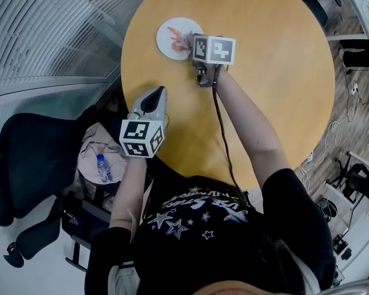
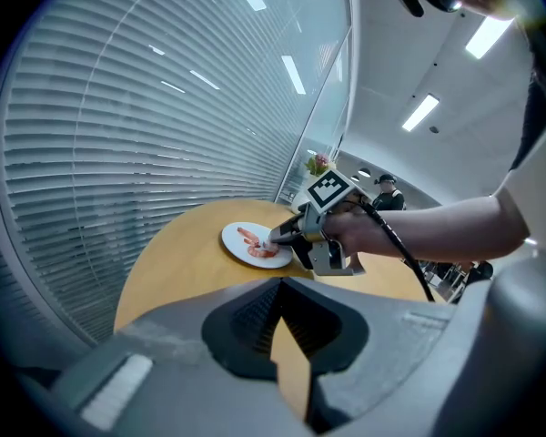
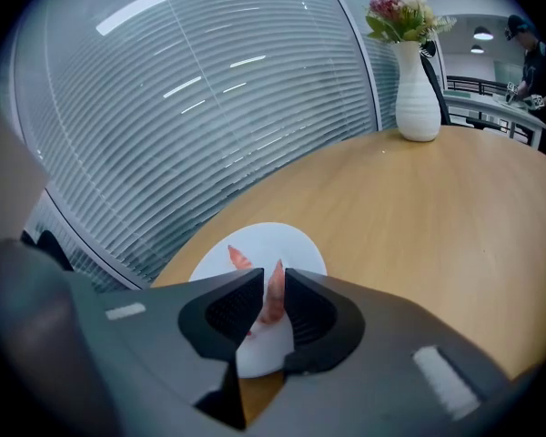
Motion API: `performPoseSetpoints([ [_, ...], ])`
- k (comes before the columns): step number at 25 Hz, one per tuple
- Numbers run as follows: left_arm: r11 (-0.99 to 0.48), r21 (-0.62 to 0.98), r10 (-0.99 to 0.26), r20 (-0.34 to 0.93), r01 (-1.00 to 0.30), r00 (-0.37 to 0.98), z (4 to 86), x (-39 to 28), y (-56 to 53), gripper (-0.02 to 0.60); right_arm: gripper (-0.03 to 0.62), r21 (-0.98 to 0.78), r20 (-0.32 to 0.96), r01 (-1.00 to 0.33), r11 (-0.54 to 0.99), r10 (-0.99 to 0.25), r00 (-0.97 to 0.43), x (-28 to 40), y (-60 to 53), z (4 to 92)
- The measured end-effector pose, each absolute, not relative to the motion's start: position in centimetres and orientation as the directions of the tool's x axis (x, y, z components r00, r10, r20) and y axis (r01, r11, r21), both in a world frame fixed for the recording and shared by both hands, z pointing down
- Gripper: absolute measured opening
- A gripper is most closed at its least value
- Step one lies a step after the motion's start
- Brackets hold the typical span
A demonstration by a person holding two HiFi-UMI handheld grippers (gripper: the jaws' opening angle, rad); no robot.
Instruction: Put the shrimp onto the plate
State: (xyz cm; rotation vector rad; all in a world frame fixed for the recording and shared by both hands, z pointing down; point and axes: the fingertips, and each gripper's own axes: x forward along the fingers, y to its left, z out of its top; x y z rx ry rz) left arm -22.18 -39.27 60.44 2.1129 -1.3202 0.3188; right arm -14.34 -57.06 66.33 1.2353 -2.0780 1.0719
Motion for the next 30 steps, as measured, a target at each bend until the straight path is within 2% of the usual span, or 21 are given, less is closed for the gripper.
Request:
performPoseSetpoints([
  [3, -0.308, 0.373, -0.726, 0.502, -0.875, 0.47, 60.3, -22.2, -39.2, 0.002, 0.097, -0.387, 0.725, -0.878, 0.282, -0.495, -0.478, -14.4, -57.0, 66.1],
  [18, -0.305, 0.348, -0.747, 0.49, -0.887, 0.449, 58.4, -22.0, -39.1, 0.002, 0.095, -0.439, 0.696, -0.858, 0.265, -0.504, -0.512, -13.3, -55.8, 63.4],
  [30, -0.308, 0.309, -0.785, 0.452, -0.9, 0.424, 54.0, -20.7, -36.7, 0.002, 0.078, -0.477, 0.592, -0.814, 0.332, -0.563, -0.577, -10.7, -52.3, 56.4],
])
